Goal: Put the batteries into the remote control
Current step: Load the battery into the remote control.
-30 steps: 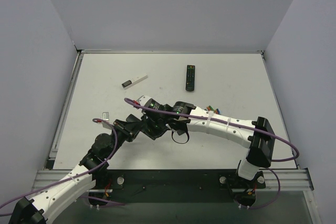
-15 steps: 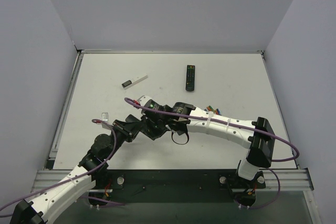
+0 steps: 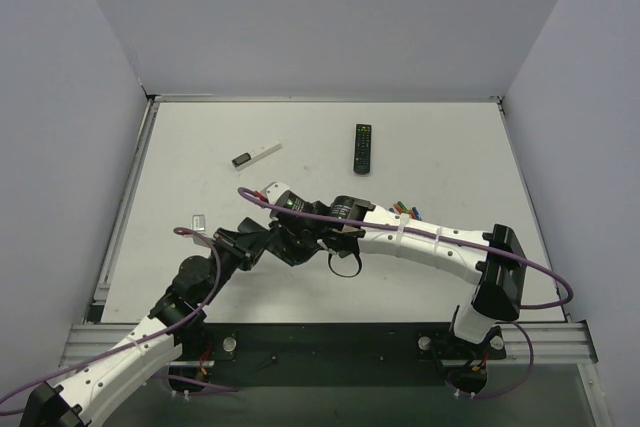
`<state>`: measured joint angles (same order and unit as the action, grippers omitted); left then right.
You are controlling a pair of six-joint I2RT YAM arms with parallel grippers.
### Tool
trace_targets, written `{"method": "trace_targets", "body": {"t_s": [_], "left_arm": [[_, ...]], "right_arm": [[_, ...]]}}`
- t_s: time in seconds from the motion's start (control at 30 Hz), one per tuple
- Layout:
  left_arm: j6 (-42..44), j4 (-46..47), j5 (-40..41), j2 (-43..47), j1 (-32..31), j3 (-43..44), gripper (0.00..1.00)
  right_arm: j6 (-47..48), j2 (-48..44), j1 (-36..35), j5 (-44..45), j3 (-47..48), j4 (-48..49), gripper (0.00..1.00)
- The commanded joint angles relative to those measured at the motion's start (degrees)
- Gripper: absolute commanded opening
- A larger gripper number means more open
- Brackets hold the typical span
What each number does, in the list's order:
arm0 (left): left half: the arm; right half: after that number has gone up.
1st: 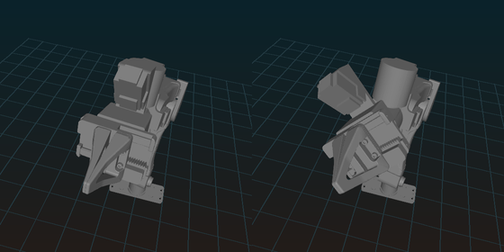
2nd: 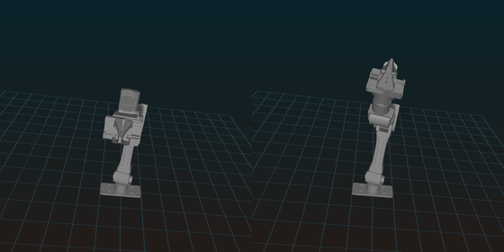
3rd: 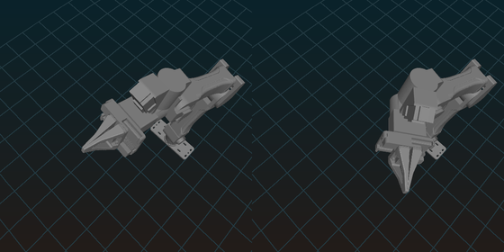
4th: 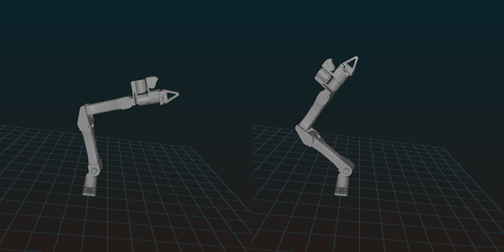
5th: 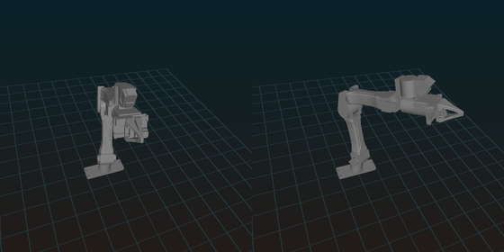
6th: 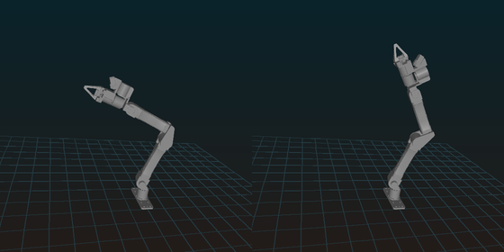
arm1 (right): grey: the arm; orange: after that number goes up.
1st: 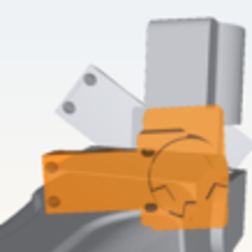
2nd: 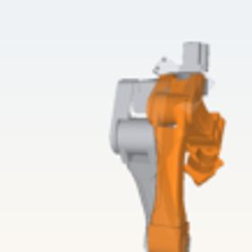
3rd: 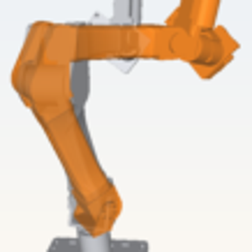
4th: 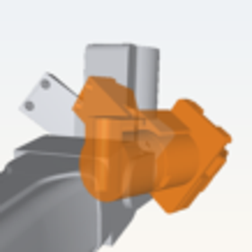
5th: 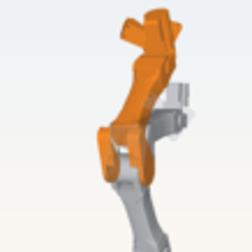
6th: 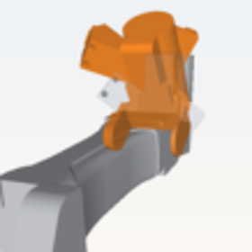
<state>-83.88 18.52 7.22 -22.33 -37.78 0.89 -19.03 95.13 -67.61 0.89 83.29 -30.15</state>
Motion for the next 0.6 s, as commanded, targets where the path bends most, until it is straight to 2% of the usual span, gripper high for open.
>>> {"method": "trace_targets", "body": {"t_s": [0.0,0.57], "left_arm": [[-0.6,3.6,-1.2,-0.4,-0.1,1.0,0.0],[-0.9,8.1,-4.3,-2.6,-0.1,0.7,0.0]], "right_arm": [[1.4,-1.5,0.0,4.7,-0.6,-1.5,0.0],[3.3,-2.5,0.6,6.0,-3.4,4.6,0.0]]}}
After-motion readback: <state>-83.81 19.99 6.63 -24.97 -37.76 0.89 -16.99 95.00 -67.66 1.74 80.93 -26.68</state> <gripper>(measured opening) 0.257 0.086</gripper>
